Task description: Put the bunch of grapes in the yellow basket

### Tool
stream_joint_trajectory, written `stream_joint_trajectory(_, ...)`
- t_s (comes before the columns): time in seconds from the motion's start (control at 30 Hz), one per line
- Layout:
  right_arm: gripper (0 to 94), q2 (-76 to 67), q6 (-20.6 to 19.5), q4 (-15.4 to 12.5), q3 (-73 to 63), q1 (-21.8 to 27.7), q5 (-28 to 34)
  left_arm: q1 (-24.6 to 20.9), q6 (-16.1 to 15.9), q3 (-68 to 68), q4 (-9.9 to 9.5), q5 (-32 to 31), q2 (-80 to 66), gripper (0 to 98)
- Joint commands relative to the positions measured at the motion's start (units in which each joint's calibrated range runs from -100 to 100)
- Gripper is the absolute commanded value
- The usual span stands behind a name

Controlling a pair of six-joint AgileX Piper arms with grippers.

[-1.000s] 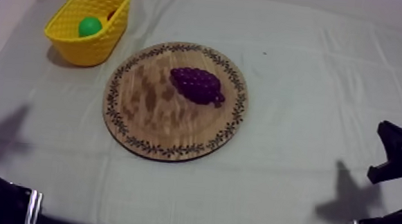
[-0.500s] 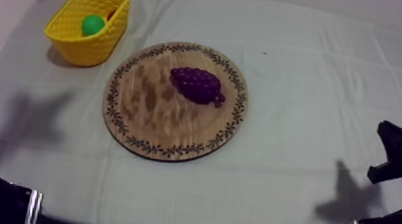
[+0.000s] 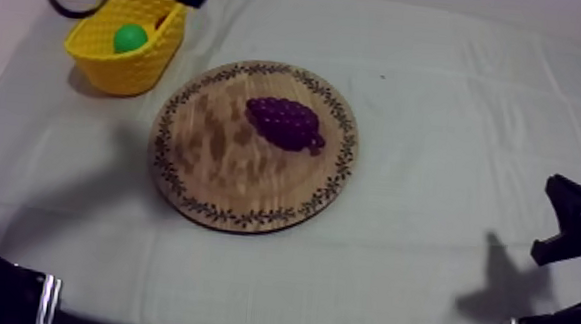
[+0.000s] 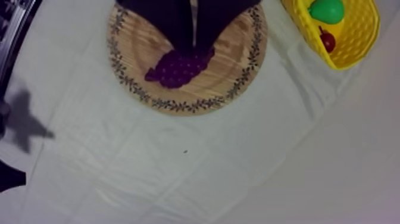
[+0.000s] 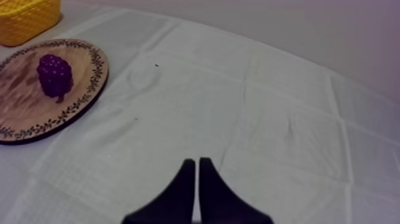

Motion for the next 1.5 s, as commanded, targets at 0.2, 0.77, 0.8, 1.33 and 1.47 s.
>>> stream_joint_trajectory(0.2,0.4,0.0,0.0,0.0,0.0,0.0,0.0,1.0,-0.5,-1.1,-0.08,-2.1,9.3,0.0)
stream_joint_trajectory(0.77,0.4,0.0,0.0,0.0,0.0,0.0,0.0,0.3,-1.9,-5.3,0.94,-3.2,19.2,15.0)
stream_joint_trajectory(0.8,0.4,0.0,0.0,0.0,0.0,0.0,0.0,0.1,-1.7,-5.7,0.95,-3.1,19.5,20.7)
stream_joint_trajectory(1.33,0.4,0.0,0.0,0.0,0.0,0.0,0.0,-0.4,-4.5,-5.4,2.89,2.7,20.3,94.9)
stream_joint_trajectory(1.47,0.4,0.0,0.0,0.0,0.0,0.0,0.0,-0.3,-5.5,-4.2,3.08,1.5,20.5,95.9)
